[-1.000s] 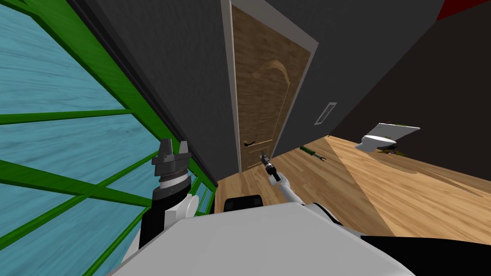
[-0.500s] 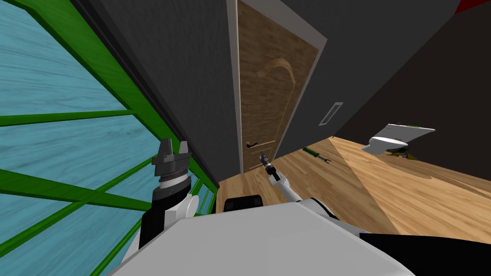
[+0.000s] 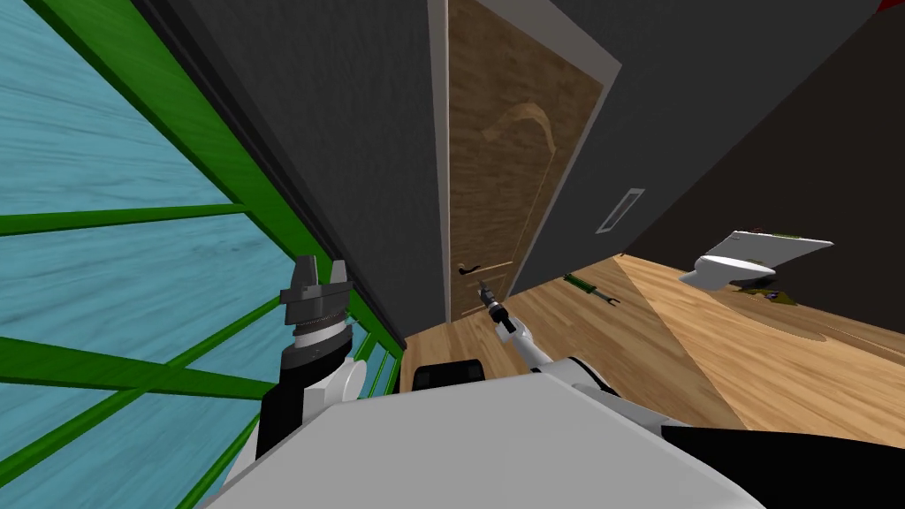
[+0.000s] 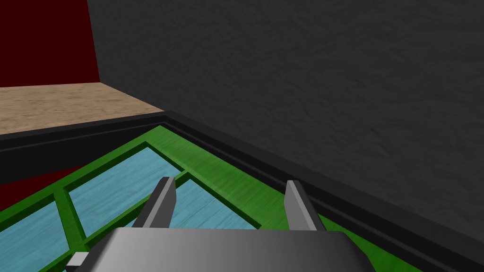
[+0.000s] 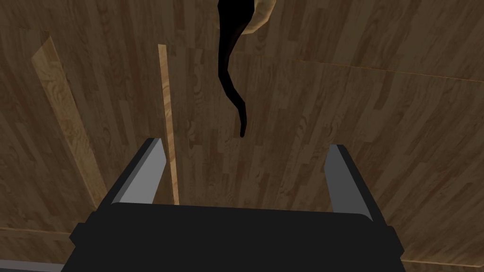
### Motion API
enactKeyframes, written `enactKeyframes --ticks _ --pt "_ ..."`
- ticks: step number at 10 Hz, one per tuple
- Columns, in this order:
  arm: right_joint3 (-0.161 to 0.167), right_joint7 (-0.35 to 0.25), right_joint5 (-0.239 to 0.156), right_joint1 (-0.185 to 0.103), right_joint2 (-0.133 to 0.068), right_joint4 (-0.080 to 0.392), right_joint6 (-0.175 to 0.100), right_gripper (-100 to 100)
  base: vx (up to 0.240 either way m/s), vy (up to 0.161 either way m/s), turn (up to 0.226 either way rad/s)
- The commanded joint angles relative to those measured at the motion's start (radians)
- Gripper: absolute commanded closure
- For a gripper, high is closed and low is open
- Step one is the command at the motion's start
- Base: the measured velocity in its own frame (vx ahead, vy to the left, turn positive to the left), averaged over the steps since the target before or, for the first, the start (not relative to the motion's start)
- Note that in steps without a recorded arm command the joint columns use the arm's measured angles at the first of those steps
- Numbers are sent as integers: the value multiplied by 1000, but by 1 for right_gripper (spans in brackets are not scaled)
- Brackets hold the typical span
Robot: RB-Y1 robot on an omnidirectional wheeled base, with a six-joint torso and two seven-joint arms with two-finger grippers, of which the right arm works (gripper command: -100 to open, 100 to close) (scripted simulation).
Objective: Pull the door open
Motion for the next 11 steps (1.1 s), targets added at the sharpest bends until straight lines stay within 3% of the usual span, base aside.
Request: enactKeyframes --ticks 1,3,4,5,11 --pt "1 -6 6 -16 -2 33 -6 -100 75 32 31" --pt "1 -10 11 -27 -3 56 -10 -100 60 14 15" --pt "1 -9 10 -21 -2 42 -5 -100 22 3 4" --pt "-7 16 5 -31 20 50 5 -100 115 -6 31" --pt "-24 67 -4 -48 63 61 26 -100 180 -2 22"
